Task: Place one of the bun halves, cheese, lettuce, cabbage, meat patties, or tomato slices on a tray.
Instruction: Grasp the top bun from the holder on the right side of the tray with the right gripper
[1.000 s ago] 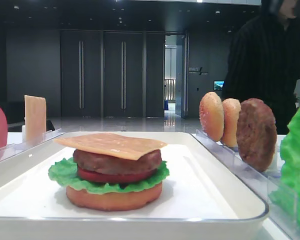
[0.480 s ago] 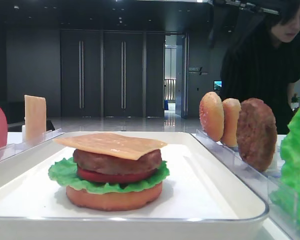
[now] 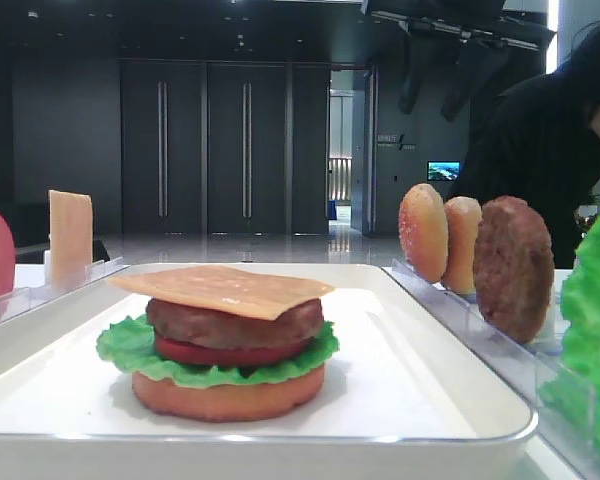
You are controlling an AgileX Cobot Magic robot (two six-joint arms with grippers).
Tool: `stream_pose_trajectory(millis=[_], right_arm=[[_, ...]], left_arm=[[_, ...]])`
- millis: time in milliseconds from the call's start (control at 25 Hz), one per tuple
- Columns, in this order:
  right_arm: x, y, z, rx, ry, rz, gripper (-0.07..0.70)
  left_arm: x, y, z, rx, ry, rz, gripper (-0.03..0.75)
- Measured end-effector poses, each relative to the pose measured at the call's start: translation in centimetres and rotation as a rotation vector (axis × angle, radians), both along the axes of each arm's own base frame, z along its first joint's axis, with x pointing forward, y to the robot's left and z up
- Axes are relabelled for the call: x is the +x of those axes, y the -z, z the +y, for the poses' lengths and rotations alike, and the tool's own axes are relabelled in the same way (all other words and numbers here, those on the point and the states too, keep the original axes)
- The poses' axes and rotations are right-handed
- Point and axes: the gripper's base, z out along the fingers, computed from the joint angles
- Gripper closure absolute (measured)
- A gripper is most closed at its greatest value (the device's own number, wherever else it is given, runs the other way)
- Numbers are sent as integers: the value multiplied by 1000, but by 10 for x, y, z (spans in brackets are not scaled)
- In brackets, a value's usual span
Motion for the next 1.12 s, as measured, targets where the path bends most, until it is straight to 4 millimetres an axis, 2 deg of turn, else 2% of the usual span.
stream_pose_trajectory(millis=[160,320,800,1120], right_arm=[[2,0,0,-1,4,-16,268],[6,11,2,-10,3,3,241],[16,40,6,-31,2,55,237],[19,43,7,-27,4,37,237]], left_arm=[[0,0,0,0,0,0,349],[0,0,0,0,0,0,349],[0,0,0,0,0,0,356],[0,0,0,0,0,0,356]])
